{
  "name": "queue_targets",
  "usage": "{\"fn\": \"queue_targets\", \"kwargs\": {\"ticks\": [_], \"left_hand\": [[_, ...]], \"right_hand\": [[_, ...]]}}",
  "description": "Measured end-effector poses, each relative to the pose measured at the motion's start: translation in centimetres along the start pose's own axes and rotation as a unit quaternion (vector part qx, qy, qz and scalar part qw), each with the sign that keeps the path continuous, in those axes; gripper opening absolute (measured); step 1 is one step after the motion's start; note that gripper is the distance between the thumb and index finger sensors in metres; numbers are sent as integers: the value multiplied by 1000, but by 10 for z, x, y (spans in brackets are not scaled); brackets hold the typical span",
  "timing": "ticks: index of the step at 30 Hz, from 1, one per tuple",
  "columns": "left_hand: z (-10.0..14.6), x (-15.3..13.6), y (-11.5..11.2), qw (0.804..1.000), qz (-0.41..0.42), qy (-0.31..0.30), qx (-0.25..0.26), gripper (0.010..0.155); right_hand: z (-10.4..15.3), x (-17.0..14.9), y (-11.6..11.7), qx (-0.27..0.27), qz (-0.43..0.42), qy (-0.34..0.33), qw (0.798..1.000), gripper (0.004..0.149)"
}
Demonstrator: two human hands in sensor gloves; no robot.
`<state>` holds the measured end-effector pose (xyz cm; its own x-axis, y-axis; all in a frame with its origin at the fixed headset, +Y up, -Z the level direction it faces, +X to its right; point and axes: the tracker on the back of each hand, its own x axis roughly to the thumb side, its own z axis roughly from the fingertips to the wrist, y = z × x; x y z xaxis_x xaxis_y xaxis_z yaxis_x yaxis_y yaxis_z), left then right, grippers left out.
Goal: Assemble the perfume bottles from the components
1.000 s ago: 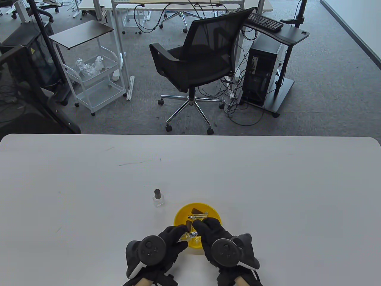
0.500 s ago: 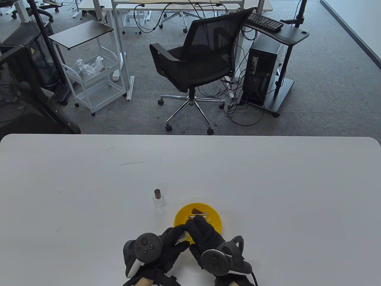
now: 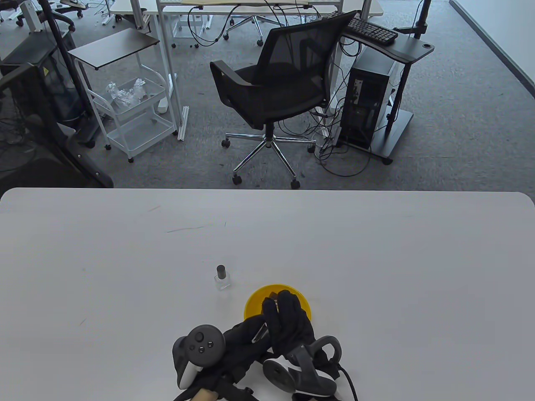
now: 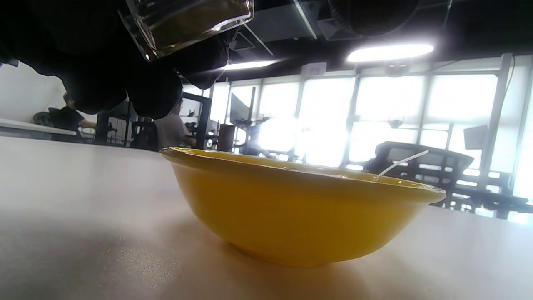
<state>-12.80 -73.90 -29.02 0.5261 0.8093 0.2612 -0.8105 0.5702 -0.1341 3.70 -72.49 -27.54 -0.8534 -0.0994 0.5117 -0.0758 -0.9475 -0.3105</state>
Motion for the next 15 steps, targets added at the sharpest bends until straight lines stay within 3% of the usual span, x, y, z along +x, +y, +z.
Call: {"fn": "queue_targets", "kwargs": {"ticks": [15], "left_hand": [[0,4,4,1000,-14,-18,-10,57]], "right_hand": [[-2,-4,1,-15,2,0,1000,100]]}}
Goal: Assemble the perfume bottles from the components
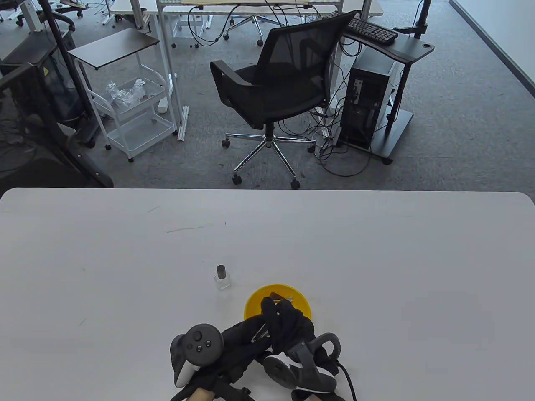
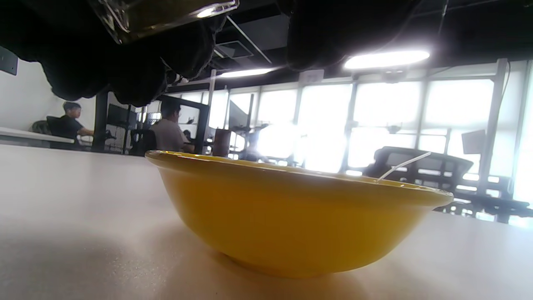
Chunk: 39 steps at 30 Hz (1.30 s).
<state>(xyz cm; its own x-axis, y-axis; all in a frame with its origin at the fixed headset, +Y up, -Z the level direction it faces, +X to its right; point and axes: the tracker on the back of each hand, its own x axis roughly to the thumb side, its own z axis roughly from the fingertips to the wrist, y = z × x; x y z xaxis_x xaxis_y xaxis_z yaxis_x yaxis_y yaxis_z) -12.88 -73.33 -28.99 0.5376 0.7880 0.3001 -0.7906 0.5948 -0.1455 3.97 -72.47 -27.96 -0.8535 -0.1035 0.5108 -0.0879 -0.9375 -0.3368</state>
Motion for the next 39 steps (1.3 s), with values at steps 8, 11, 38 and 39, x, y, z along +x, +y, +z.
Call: {"fn": "queue_targets", "kwargs": {"ticks": [8,11,38,39], "left_hand": [[1,5,1,1000,-23,-6,8,56],[1,5,1,1000,-20,-7,7,56],[-1,-4,5,1000,-11,11,5,52],[-2,-6,6,1000,-4,12,2,52]], "right_hand": [[-1,1,2,3,-5,0,1000,95],[-2,1,2,2,1,-3,1000,93],[-1,-24,-2,-7,-136,5,991,77],[-1,-28,-3,-2,-159,10,987,73]]}}
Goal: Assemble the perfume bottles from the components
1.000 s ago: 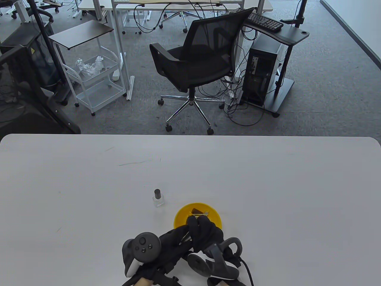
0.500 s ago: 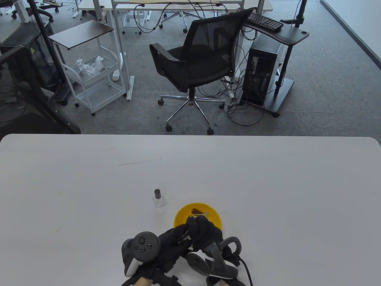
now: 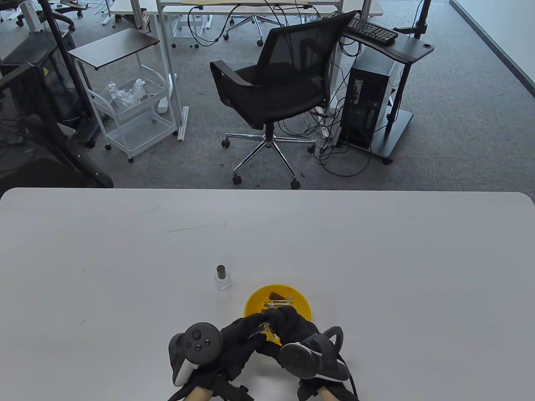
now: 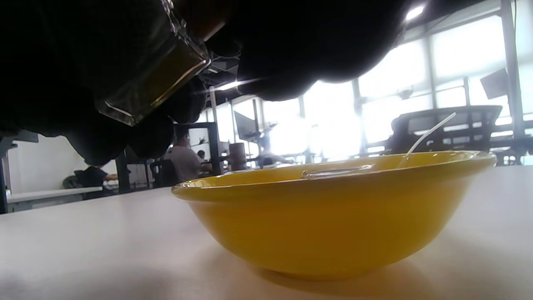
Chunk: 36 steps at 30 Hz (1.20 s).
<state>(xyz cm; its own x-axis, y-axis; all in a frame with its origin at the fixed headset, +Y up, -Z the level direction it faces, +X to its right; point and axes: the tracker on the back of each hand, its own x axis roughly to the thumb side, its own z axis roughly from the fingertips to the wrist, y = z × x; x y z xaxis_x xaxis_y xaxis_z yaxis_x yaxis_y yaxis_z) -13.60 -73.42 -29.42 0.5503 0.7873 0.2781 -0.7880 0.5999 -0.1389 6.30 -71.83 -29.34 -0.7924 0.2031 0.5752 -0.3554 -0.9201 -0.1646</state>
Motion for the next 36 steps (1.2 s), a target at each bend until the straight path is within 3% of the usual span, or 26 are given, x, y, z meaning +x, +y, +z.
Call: {"fn": "queue_targets", "kwargs": {"ticks": [6,10,15,20,27,36], "left_hand": [[-1,-5,4,1000,25,6,6,52],[0,-4,5,1000,14,8,18,50],[2,-6,12,998,-40,18,46,48],[4,-12,23,994,-78,41,68,49],[6,-17,34,989,-101,52,91,50],[6,-16,36,988,-106,50,97,50]], "right_hand": [[-1,-13,-8,9,-116,28,993,55],[0,-21,-16,9,-141,45,989,50],[4,-31,-37,-10,-94,67,993,47],[7,-50,-53,-31,-104,114,988,46],[6,-87,-68,-14,-66,175,982,45],[-10,-122,-70,45,76,260,962,43]]}}
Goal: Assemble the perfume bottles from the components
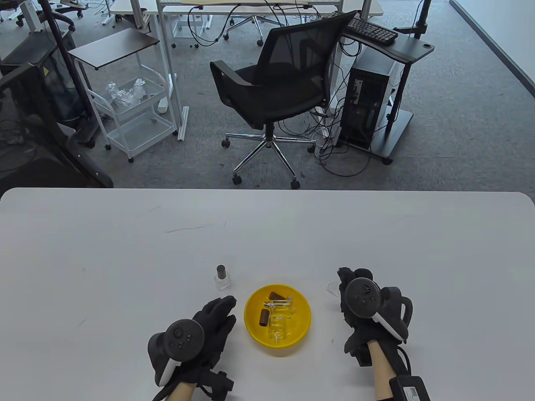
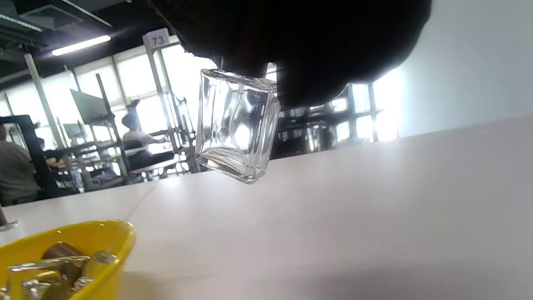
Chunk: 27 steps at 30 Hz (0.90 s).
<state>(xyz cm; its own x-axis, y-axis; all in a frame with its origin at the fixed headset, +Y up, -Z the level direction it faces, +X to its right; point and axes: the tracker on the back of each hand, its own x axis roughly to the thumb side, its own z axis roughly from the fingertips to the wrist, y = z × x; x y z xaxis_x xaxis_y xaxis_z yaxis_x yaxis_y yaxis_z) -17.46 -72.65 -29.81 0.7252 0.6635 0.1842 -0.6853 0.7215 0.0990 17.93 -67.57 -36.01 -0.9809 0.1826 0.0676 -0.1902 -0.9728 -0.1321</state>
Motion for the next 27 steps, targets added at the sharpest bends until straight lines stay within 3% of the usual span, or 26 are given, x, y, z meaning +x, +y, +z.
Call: {"fn": "queue_targets", "kwargs": {"ticks": [8,18,27], "left_hand": [[0,-2,0,1000,-11,5,-5,53],[-1,-5,2,1000,-1,11,-6,54],[-2,-5,4,1000,0,12,-5,55]], "right_hand": [[-16,-1,25,38,190,36,980,45],[-29,-12,48,83,200,70,974,46],[-30,-15,47,84,187,75,976,49]]}}
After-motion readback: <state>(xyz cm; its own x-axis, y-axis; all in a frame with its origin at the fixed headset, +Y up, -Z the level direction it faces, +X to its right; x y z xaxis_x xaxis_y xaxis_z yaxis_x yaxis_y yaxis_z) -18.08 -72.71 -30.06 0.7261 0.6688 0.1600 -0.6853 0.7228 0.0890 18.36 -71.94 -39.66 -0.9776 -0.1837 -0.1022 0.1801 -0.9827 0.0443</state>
